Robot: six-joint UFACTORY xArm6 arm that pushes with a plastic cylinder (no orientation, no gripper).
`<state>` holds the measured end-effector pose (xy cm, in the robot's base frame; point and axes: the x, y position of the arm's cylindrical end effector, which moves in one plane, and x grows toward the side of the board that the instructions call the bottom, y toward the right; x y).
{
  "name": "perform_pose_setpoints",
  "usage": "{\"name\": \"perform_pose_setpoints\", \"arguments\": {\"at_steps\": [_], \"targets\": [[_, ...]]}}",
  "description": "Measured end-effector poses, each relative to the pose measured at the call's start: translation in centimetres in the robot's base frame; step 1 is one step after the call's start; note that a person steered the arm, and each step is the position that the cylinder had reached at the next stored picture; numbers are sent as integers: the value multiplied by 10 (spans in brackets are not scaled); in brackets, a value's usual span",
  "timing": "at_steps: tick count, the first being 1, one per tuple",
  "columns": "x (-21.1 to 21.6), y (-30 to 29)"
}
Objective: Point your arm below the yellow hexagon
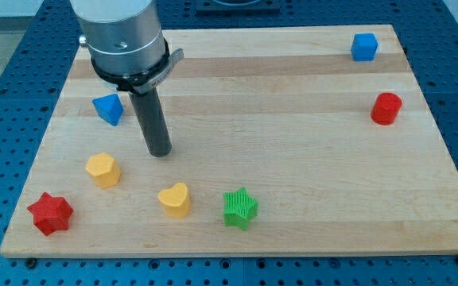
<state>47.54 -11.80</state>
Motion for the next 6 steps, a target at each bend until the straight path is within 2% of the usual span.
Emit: {"name": "perform_pose_setpoints", "arguments": {"at_steps": [2,4,5,6], "targets": [[3,-26],[15,-26],[31,-26],[67,-25]]}}
